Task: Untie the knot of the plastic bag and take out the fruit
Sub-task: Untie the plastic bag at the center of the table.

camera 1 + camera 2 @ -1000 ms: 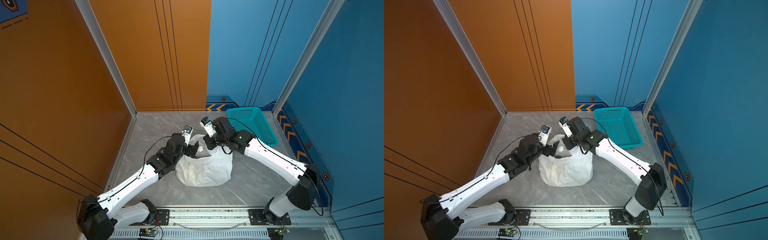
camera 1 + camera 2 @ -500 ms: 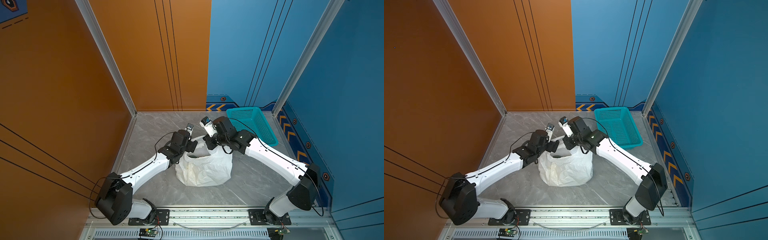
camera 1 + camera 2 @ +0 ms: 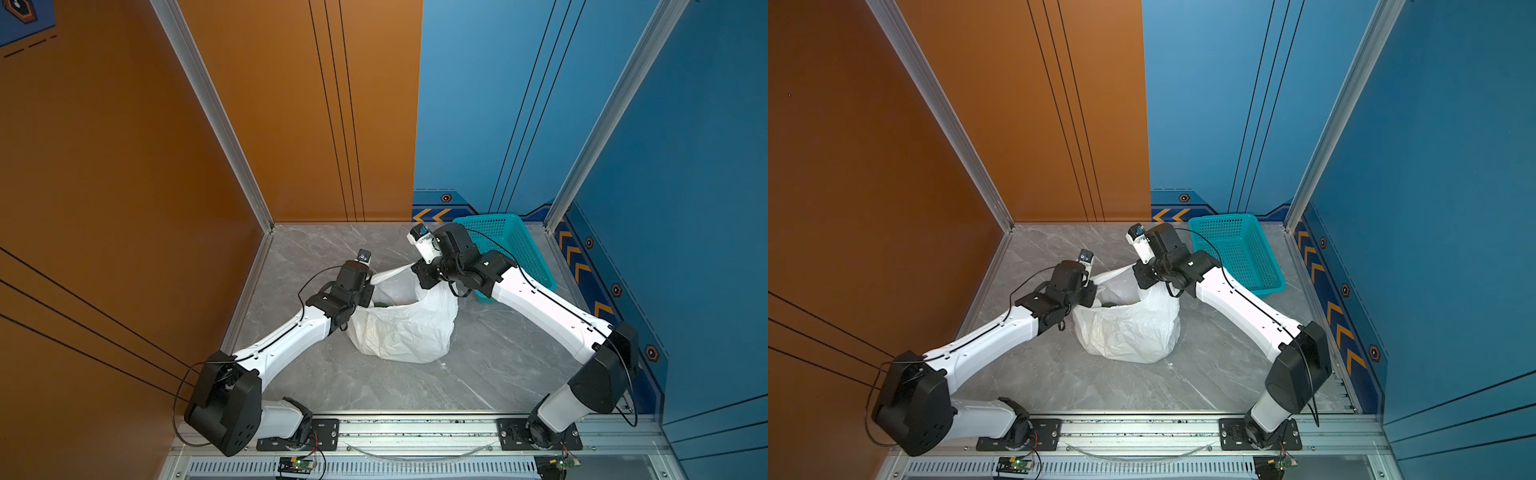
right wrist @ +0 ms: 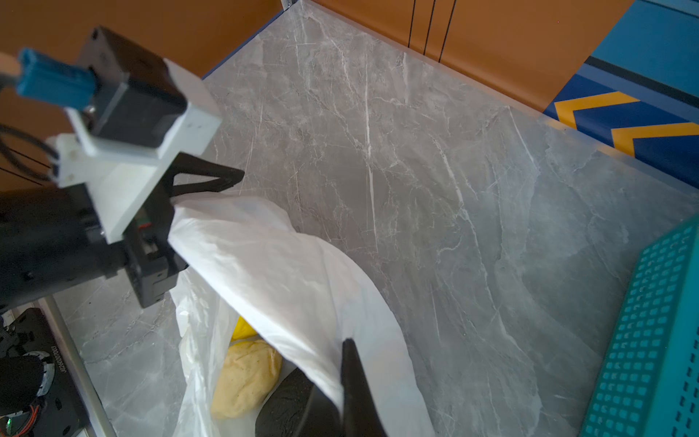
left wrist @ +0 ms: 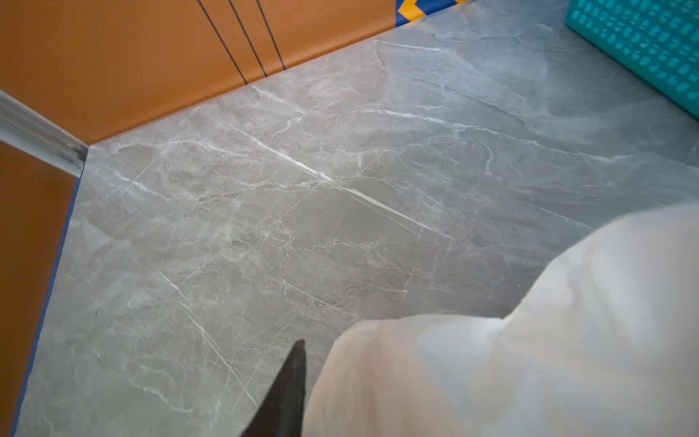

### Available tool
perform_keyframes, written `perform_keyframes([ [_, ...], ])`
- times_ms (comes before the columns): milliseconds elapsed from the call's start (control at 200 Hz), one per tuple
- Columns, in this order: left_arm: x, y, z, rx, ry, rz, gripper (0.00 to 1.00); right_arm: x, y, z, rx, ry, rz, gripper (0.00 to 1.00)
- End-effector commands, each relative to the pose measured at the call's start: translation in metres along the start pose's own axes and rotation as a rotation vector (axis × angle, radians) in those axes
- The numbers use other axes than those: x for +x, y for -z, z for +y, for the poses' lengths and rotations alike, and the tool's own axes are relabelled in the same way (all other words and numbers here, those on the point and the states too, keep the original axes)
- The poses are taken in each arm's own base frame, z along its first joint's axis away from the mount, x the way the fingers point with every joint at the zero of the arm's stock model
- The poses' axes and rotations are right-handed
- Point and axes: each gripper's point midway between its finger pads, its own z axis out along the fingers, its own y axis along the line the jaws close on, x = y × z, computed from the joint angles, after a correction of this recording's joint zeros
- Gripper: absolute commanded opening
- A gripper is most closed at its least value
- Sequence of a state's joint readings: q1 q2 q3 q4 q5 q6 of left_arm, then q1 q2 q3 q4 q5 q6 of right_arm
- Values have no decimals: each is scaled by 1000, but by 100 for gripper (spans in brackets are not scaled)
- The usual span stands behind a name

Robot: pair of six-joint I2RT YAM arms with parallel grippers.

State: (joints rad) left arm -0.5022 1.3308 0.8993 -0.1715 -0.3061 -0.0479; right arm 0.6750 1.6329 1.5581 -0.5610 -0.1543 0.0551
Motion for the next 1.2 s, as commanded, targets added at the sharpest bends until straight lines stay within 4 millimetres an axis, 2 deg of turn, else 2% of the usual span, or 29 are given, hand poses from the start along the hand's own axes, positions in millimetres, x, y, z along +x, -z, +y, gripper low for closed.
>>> perform_keyframes([
  [0,0,20,-9,70,56,19,22,2,6,-10,29,-6,56,25],
  [80,-3,34,-14,104,108,7,15,5,21,-5,23,-3,76,52],
  [145,-3,43,-19,133,138,8,11,9,37,5,18,7,95,67],
  [190,-1,47,-22,143,153,16,9,11,48,7,29,8,104,73],
  [205,0,49,-23,145,158,19,7,13,51,19,12,24,110,75],
  [290,8,51,-25,144,169,53,0,21,66,41,-19,29,137,79],
  [355,14,50,-26,137,176,73,0,29,72,57,-39,29,160,80],
  [576,14,55,-24,122,211,57,0,54,73,101,-89,5,220,81],
  [726,9,61,-25,123,198,-14,0,56,45,106,-106,-43,216,78],
  [911,15,63,-26,110,202,-89,0,54,-6,78,-77,-173,239,67],
  [991,21,62,-25,99,209,-96,0,58,-21,81,-98,-205,261,65],
  [1011,14,62,-27,108,220,-126,0,60,-26,83,-102,-206,268,65],
  [1061,15,62,-28,104,220,-137,0,67,-37,84,-89,-211,290,66],
  [1147,14,62,-28,91,218,-167,0,86,-64,67,-17,-247,341,66],
  [1197,14,62,-28,91,218,-184,0,89,-81,52,12,-295,324,70],
])
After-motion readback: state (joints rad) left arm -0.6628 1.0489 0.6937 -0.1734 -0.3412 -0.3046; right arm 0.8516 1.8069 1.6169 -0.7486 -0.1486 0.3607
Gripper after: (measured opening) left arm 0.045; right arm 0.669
